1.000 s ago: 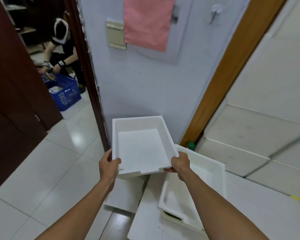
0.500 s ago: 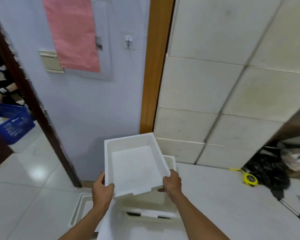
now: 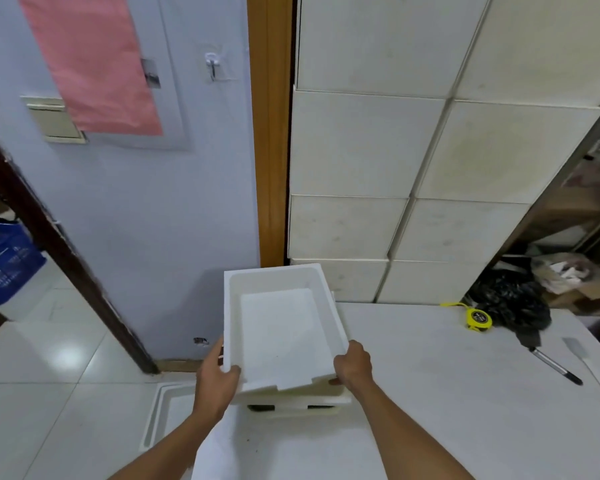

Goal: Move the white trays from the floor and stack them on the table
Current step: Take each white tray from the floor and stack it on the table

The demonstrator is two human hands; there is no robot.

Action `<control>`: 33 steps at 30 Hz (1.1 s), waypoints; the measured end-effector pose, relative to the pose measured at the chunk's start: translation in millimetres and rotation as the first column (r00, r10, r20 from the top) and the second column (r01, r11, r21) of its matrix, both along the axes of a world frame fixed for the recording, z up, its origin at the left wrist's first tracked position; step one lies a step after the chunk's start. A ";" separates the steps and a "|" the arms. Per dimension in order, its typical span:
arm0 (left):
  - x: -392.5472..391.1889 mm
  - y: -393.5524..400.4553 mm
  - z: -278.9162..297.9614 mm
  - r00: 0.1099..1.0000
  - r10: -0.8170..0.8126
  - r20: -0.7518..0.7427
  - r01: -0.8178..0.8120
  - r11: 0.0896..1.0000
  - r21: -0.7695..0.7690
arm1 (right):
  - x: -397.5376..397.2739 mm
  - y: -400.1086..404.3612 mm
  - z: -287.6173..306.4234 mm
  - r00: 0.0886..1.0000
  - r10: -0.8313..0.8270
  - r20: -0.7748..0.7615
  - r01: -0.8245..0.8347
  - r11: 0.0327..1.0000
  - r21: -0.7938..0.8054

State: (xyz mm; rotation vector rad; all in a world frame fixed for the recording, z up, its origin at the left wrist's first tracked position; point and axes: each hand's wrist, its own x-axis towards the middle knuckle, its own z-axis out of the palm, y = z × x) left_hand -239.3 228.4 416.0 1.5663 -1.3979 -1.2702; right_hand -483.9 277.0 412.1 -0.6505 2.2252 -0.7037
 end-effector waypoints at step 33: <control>-4.2 -21.9 -47.4 0.678 -0.307 0.668 0.344 0.936 0.082 | -8.6 7.9 -18.0 0.927 0.374 -0.033 -0.358 0.906 0.227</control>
